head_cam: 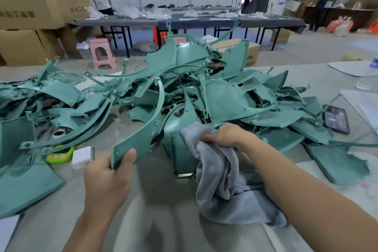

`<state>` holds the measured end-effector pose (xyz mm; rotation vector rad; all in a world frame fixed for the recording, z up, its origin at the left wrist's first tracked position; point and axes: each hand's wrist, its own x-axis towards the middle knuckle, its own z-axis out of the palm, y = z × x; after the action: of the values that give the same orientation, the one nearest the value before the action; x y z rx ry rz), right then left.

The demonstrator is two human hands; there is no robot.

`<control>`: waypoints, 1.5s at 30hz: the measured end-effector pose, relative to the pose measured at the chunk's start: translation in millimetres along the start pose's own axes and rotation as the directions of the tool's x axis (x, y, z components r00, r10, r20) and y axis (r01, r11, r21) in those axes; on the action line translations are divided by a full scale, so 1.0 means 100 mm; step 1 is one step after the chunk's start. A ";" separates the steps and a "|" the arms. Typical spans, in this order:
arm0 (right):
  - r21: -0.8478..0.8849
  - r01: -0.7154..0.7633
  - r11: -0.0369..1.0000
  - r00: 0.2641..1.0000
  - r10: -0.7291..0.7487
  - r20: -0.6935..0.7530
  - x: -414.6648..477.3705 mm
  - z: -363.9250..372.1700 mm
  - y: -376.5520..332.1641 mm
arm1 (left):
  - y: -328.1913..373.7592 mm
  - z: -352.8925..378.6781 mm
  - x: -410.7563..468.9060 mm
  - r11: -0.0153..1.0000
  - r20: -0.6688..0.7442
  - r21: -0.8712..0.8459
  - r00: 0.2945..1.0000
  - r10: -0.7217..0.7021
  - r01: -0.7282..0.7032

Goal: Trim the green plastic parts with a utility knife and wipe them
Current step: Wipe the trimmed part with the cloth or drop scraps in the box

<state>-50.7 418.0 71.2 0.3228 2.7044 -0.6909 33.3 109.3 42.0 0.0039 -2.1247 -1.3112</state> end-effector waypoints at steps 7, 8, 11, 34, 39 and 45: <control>0.688 -0.121 0.715 0.989 0.024 0.149 -0.02 0.07 0.00 | -0.16 -0.02 -0.30 0.808 0.156 0.115 0.814 0.559 -0.577; 0.743 -0.123 0.658 0.989 0.017 0.149 -0.04 0.04 -0.01 | -0.20 -0.01 -0.34 0.786 0.163 0.107 0.791 0.590 -0.608; 0.886 -0.137 0.442 0.987 -0.013 0.159 -0.04 0.01 -0.05 | -0.31 -0.03 -0.46 0.767 0.192 0.118 0.772 0.605 -0.631; 0.652 0.200 0.731 0.975 -0.085 -0.204 -0.59 -0.50 0.07 | -0.69 -0.03 -0.43 0.925 0.586 0.152 0.785 0.200 -0.348; 0.329 0.401 0.855 0.807 -0.160 -0.569 -1.14 -0.82 0.15 | -0.62 -0.08 -0.45 0.978 0.634 0.112 0.771 0.064 -0.174; 0.072 0.331 0.941 0.886 -0.284 -0.365 -1.16 -0.06 -0.01 | -0.58 0.02 -0.50 0.896 0.177 0.417 0.953 -0.247 0.155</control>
<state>53.9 404.2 119.6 0.0421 3.0963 -0.9892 54.0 97.4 -30.8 0.2667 -2.6173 -1.0000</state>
